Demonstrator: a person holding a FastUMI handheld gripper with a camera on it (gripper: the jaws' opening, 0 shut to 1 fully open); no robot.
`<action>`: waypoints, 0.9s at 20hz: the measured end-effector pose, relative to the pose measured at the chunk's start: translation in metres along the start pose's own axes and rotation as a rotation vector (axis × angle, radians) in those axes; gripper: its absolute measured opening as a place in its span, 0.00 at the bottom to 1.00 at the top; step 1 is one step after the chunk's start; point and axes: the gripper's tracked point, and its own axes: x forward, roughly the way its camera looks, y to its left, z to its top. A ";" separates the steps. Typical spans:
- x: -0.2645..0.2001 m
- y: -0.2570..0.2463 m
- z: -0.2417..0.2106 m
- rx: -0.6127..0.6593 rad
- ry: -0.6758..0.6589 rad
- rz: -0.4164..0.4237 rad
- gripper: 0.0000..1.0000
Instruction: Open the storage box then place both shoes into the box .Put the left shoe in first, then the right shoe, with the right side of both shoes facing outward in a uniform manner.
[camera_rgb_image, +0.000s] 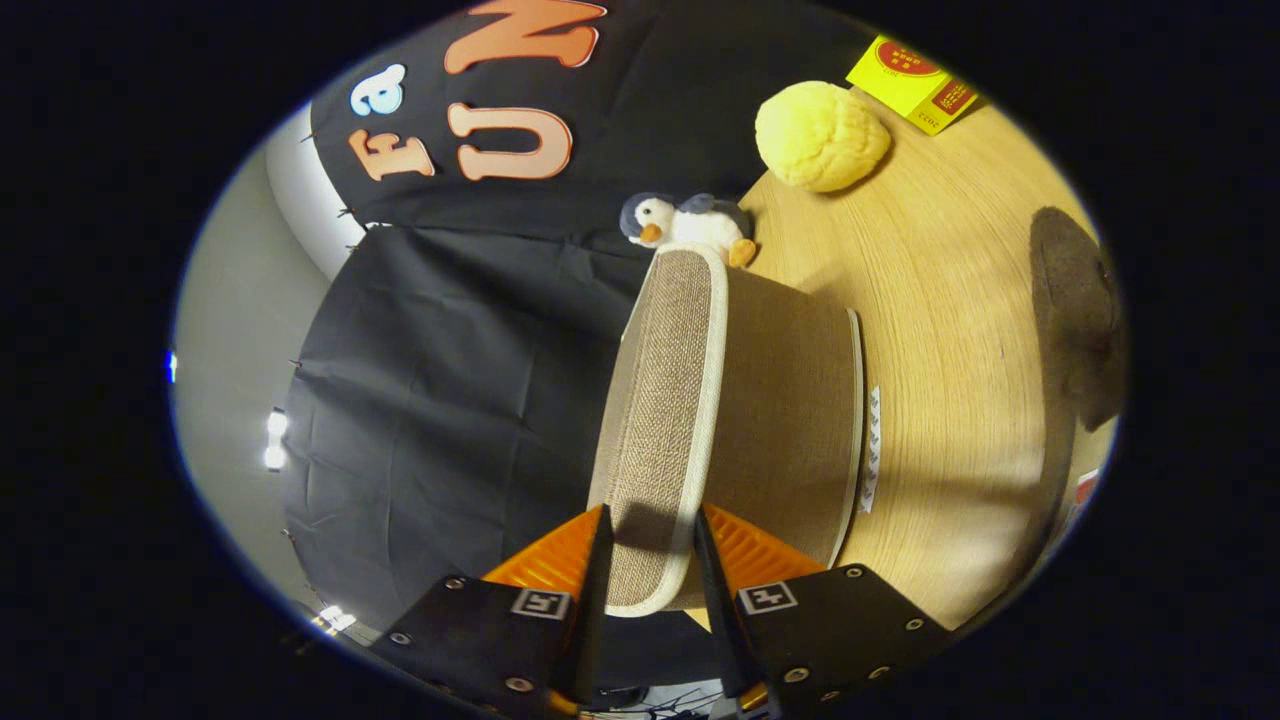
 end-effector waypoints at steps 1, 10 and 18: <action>-0.002 0.004 0.002 0.003 -0.005 0.009 0.43; 0.003 0.075 0.021 -0.044 -0.078 0.116 0.26; 0.048 0.154 -0.006 -0.122 -0.036 0.167 0.26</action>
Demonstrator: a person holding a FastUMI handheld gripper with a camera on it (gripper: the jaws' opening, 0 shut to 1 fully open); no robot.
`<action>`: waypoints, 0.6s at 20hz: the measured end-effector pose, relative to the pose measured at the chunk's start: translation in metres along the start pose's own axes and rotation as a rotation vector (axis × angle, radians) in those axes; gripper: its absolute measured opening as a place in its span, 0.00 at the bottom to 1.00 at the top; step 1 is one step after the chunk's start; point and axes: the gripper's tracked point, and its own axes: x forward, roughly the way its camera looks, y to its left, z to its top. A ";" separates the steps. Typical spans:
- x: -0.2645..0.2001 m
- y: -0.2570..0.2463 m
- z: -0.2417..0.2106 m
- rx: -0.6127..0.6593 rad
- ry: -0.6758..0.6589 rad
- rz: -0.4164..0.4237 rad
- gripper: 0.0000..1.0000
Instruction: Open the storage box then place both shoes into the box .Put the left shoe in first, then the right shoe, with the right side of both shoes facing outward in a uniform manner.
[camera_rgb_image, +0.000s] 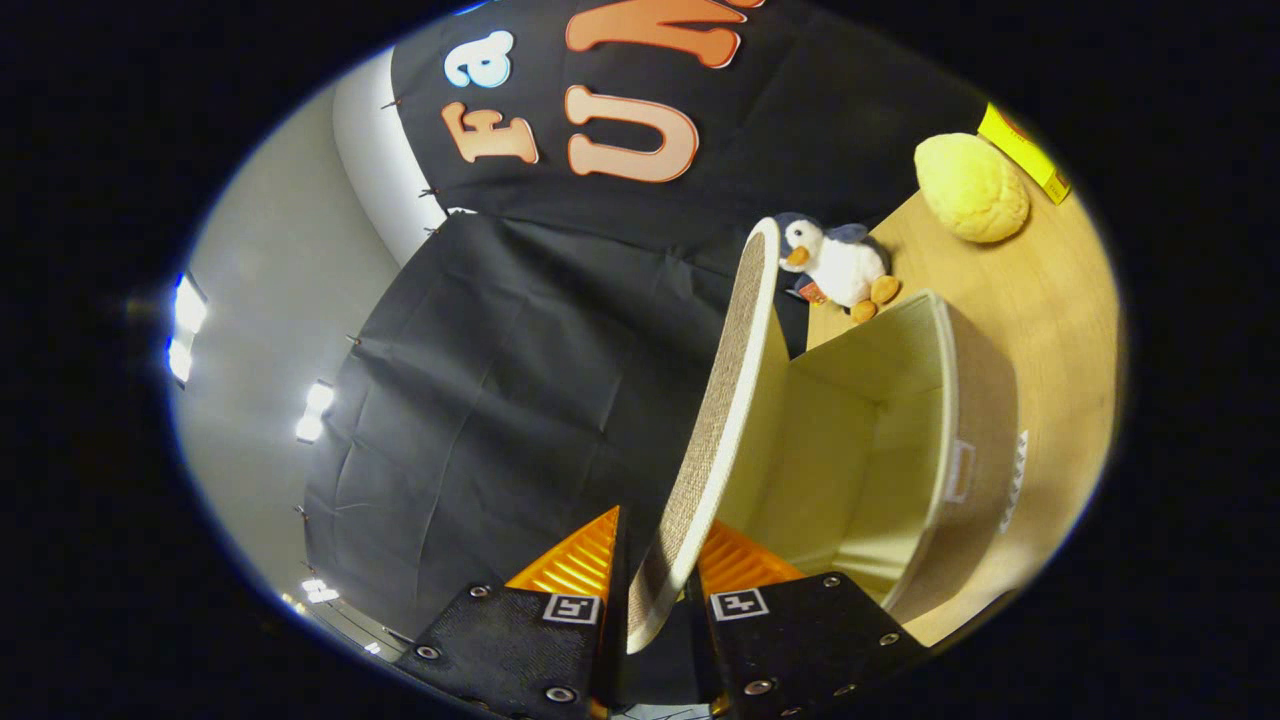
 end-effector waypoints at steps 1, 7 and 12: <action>0.008 0.009 -0.001 -0.017 0.000 0.002 0.26; 0.063 0.045 -0.010 -0.110 0.002 -0.035 0.26; 0.108 0.070 -0.022 -0.171 -0.004 -0.048 0.55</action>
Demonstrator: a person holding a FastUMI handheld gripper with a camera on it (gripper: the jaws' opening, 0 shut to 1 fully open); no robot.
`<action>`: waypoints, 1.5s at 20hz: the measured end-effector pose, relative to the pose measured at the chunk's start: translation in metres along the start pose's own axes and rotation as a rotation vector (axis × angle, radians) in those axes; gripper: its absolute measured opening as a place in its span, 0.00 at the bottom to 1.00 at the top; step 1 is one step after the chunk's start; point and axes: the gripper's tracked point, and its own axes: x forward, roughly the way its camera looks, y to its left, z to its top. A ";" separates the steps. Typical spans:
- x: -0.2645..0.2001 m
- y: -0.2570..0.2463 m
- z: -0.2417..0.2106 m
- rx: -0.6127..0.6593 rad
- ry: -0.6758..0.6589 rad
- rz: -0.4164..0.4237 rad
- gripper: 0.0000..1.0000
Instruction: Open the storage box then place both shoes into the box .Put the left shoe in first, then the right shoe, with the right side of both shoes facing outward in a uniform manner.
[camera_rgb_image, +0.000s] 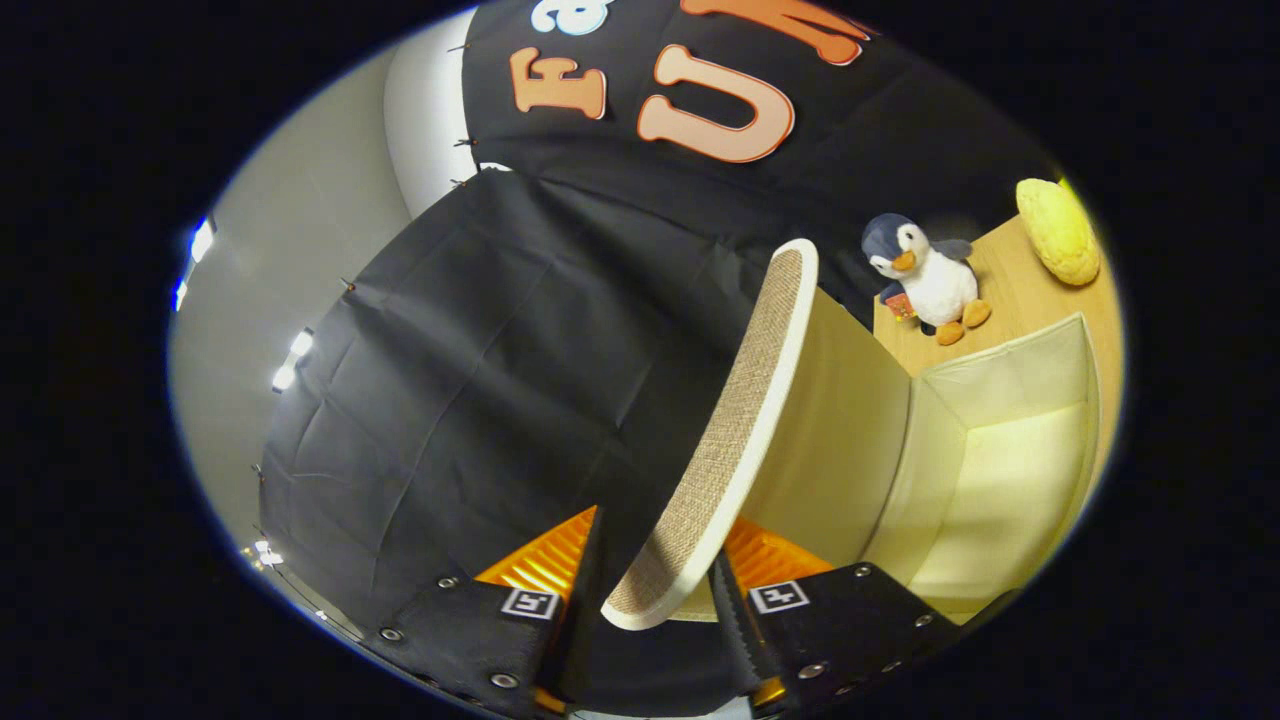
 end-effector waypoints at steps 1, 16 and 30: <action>0.006 0.001 -0.004 -0.009 0.010 -0.008 0.62; -0.088 -0.099 -0.013 -0.282 -0.003 -0.346 0.95; -0.274 -0.279 0.019 -0.303 -0.046 -0.859 0.97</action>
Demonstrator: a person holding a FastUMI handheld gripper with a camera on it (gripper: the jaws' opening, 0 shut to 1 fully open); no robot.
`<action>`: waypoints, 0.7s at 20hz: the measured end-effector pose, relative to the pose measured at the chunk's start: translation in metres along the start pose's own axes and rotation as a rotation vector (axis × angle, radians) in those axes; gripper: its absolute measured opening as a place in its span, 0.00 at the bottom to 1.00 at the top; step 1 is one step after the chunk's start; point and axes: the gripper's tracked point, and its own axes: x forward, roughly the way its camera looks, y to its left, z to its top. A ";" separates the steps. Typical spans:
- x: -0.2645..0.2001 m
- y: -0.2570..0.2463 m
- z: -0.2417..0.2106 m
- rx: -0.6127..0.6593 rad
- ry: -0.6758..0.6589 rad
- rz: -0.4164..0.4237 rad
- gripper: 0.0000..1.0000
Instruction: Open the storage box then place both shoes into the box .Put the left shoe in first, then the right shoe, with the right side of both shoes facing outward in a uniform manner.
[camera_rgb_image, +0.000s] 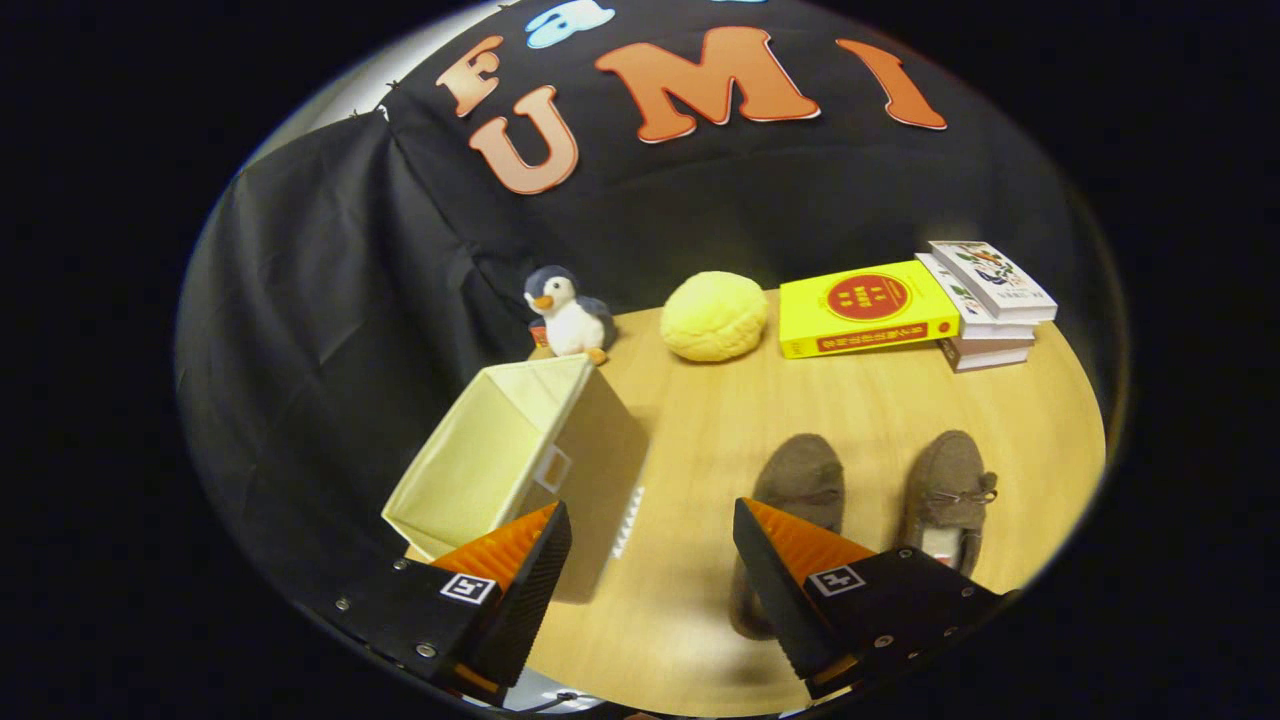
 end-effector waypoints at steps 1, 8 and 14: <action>0.004 -0.013 -0.006 -0.007 0.014 -0.029 0.98; 0.020 -0.081 -0.043 -0.034 0.121 -0.164 0.92; 0.051 -0.114 -0.059 -0.080 0.196 -0.241 0.76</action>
